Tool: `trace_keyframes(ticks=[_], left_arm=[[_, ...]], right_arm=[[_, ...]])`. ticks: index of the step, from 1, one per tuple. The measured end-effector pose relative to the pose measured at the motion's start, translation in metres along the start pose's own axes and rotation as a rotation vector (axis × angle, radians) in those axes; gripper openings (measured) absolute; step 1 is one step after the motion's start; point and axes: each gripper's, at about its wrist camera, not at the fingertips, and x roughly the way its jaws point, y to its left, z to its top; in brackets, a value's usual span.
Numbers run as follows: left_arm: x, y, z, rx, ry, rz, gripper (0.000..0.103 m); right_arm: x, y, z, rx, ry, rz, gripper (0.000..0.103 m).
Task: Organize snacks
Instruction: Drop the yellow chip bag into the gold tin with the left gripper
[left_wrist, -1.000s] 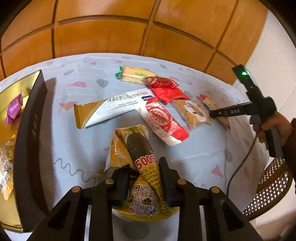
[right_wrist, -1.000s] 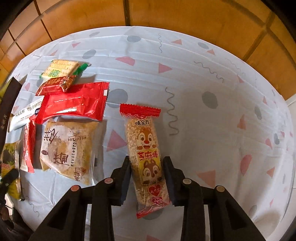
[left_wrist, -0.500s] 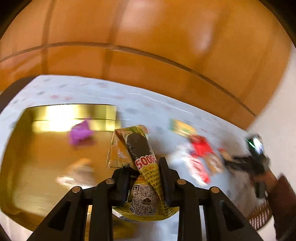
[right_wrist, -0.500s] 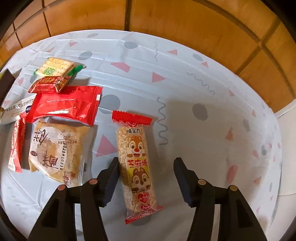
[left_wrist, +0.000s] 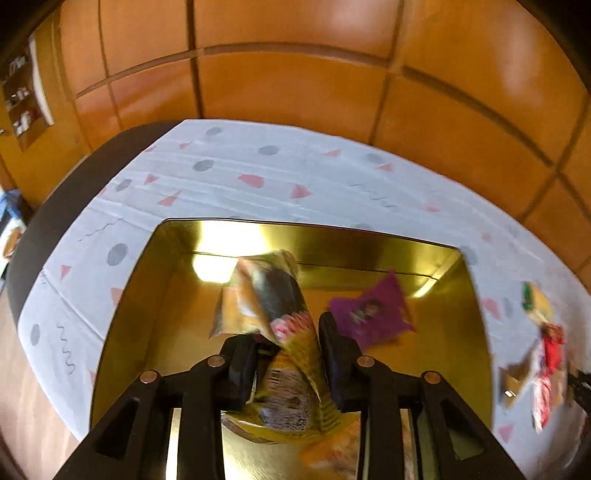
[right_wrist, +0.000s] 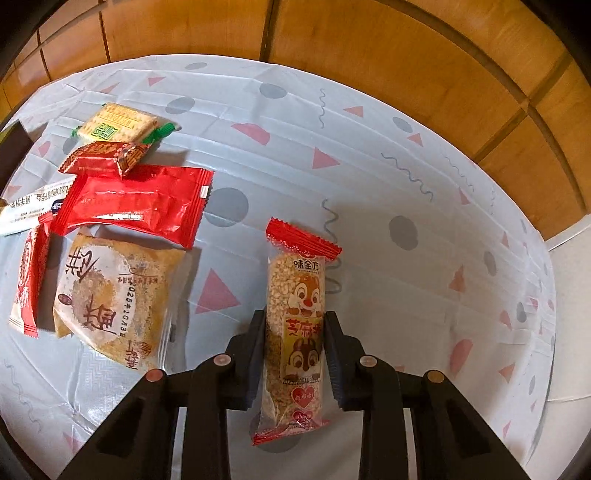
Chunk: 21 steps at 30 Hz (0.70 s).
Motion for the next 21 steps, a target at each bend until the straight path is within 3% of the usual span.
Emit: trace_keyframes(ticks=[3,9,13,21], left_arm=[[0.002,0.005,0.001,-0.049,0.01,-0.004,0.037],[-0.025,-0.001,-0.019,-0.067,-0.06,0.0,0.037],[-0.05,-0.012,-0.042,-0.04,-0.118,0.0,0.037],[-0.081,-0.032,-0.09,0.0,-0.127,-0.048,0.037]], right_arm=[[0.006,0.0,-0.002,-0.004,-0.002,-0.001,0.03],[0.004,0.001,-0.005,-0.005,-0.003,-0.007,0.031],[0.009,0.002,-0.003,-0.017,-0.005,-0.013,0.031],[0.006,0.002,-0.003,-0.017,-0.006,-0.018,0.031]])
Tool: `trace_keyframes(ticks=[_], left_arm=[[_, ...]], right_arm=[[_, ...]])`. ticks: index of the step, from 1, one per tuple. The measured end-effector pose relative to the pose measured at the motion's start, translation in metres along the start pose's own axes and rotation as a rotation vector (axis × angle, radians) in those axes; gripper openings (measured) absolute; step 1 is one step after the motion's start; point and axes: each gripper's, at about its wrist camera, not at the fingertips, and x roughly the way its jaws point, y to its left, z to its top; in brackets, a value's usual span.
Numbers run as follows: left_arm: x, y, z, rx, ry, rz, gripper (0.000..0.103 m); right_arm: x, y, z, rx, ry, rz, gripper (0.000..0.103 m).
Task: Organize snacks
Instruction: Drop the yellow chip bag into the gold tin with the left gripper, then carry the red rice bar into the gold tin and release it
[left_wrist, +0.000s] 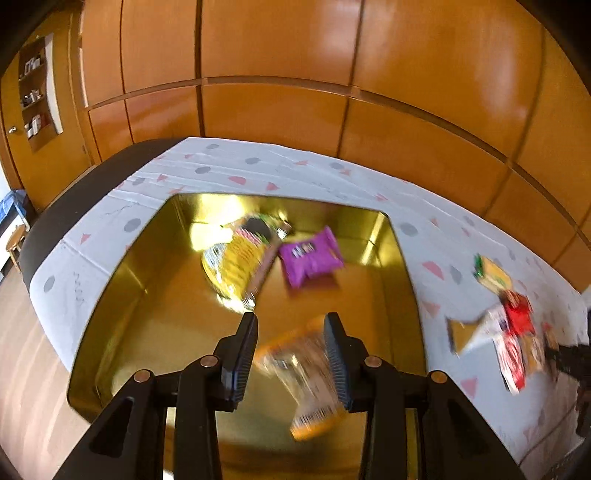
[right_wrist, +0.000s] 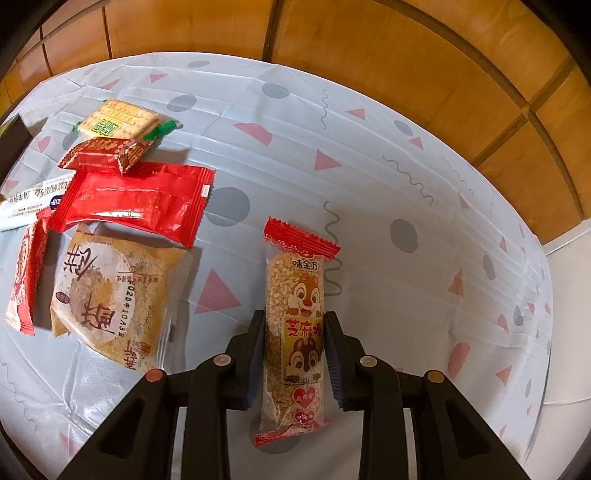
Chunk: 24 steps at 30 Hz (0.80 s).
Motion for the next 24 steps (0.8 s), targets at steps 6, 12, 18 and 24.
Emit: trace_keyframes(ticks=[6,12,18,24], left_arm=[[-0.017,-0.019,-0.028,0.053,0.008,0.006,0.037],[-0.018,-0.024,-0.039,0.061,0.033,-0.003,0.037],[-0.022,-0.028,-0.041,0.075,0.031,-0.005,0.037],[-0.026,-0.026,-0.043,0.073,0.028,-0.013,0.037]], right_arm=[[-0.001,-0.001,0.001,0.003,-0.008,-0.03,0.042],[-0.005,0.003,0.003,-0.022,-0.04,-0.037,0.05],[-0.003,0.009,0.001,-0.055,-0.034,-0.072,0.03],[-0.001,0.009,0.0,-0.05,-0.026,-0.078,0.03]])
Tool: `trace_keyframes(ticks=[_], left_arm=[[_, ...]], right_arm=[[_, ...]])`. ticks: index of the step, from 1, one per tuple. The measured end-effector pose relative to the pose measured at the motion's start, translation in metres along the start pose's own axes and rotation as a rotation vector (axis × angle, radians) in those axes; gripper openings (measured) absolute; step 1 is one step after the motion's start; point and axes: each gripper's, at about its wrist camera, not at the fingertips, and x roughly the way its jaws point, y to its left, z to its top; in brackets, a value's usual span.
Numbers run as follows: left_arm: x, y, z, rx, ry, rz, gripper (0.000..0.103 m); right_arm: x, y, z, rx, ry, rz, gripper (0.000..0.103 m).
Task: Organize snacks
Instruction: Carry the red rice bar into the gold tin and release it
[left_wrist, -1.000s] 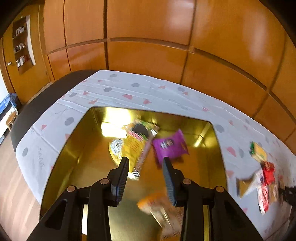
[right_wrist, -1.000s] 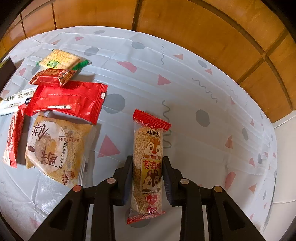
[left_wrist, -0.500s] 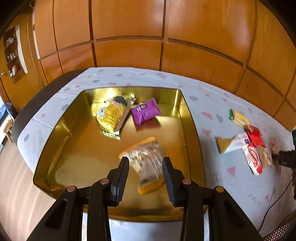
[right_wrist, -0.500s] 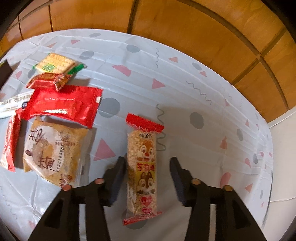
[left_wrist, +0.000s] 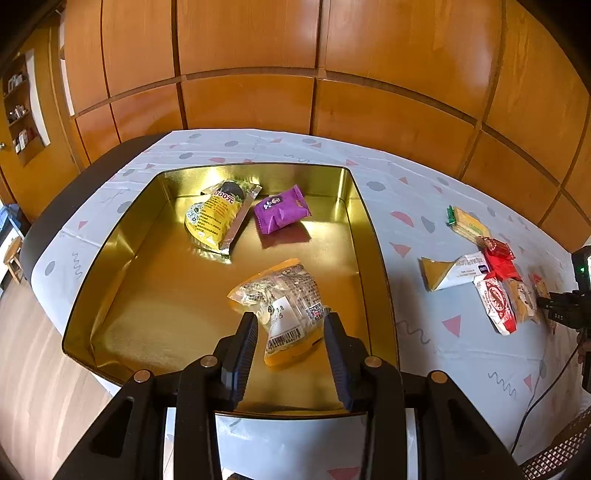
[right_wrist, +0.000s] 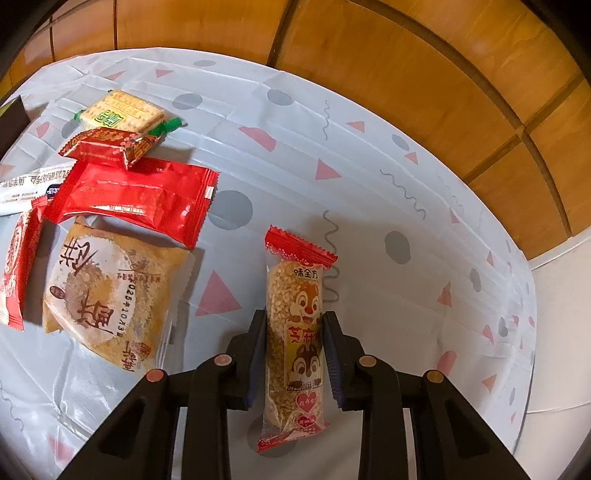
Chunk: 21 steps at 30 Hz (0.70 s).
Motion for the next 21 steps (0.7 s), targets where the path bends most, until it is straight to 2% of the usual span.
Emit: trace_keyframes(ticks=[8,13,18,21], left_arm=[[-0.004,0.009,-0.002,-0.016,-0.004,-0.006,0.037],[-0.004,0.021,-0.004,-0.045,-0.004,0.003,0.037],[-0.006,0.036,-0.004,-0.088,-0.028,0.024,0.037],[-0.008,0.044,-0.004,-0.112,-0.039,0.026,0.037]], right_arm=[[-0.003,0.002,-0.002,0.018,0.006,0.0,0.029],[-0.013,-0.019,0.0,0.12,0.0,0.056,0.029],[-0.059,-0.034,0.006,0.219,-0.108,0.091,0.029],[-0.096,-0.024,0.009,0.241,-0.2,0.188,0.029]])
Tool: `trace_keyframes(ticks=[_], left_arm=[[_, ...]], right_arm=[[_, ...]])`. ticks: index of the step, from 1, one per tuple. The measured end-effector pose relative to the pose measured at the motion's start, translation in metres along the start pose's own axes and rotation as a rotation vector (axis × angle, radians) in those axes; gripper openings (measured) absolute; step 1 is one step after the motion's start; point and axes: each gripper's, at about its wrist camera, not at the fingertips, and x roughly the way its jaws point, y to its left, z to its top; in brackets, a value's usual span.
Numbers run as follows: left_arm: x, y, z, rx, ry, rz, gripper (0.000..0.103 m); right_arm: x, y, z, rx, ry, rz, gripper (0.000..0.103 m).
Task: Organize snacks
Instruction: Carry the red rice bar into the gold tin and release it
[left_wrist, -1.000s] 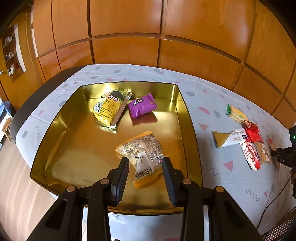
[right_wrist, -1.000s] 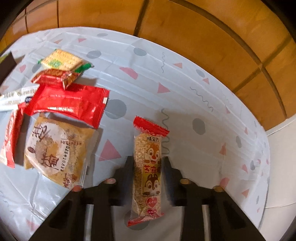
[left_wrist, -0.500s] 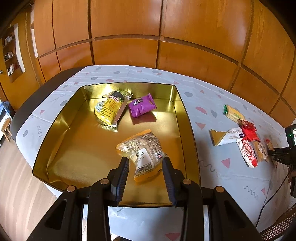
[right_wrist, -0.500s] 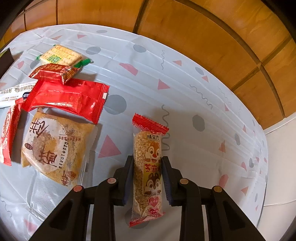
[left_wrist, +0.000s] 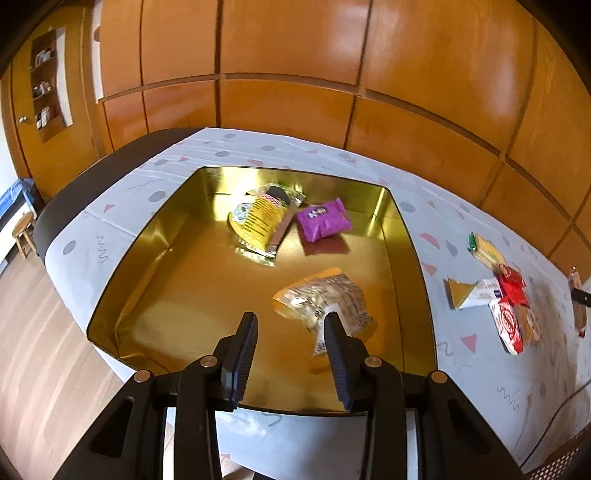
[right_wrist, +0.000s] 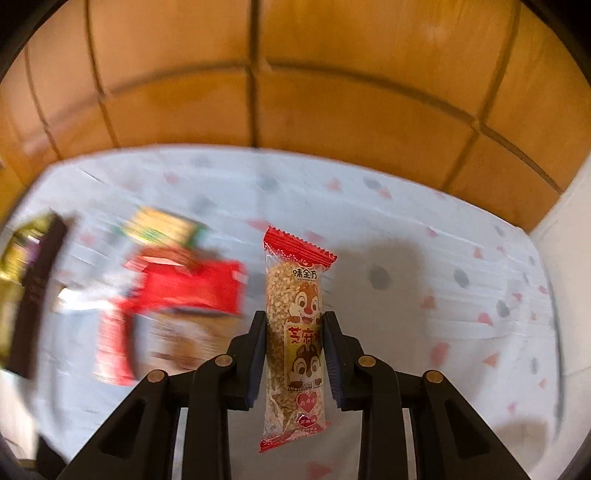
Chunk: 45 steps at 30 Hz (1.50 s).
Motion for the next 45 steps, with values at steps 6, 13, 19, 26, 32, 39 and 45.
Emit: trace_keyframes(ticks=[6,13,19,26,32,39,45], left_arm=[[-0.001,0.015,-0.001,-0.034,-0.007,0.004,0.037],[-0.001,0.039,0.001,-0.097,-0.026,0.025,0.037],[0.004,0.055,0.001,-0.141,-0.021,0.044,0.037],[0.004,0.056,0.0,-0.147,-0.02,0.041,0.037],[0.007,0.052,-0.004,-0.138,-0.008,0.044,0.037],[0.004,0.042,-0.005,-0.098,-0.013,0.042,0.037],[0.0,0.032,-0.007,-0.073,-0.018,0.035,0.037]], right_arm=[[-0.004,0.094,-0.003,-0.105,0.019,0.232,0.029],[-0.004,0.219,0.002,-0.242,0.047,0.449,0.029],[-0.001,0.295,0.014,-0.27,0.085,0.536,0.029],[0.025,0.344,0.019,-0.229,0.133,0.524,0.04],[0.03,0.339,0.013,-0.209,0.132,0.521,0.051],[0.014,0.312,-0.006,-0.196,0.07,0.479,0.065],[-0.013,0.298,-0.029,-0.264,-0.067,0.383,0.077]])
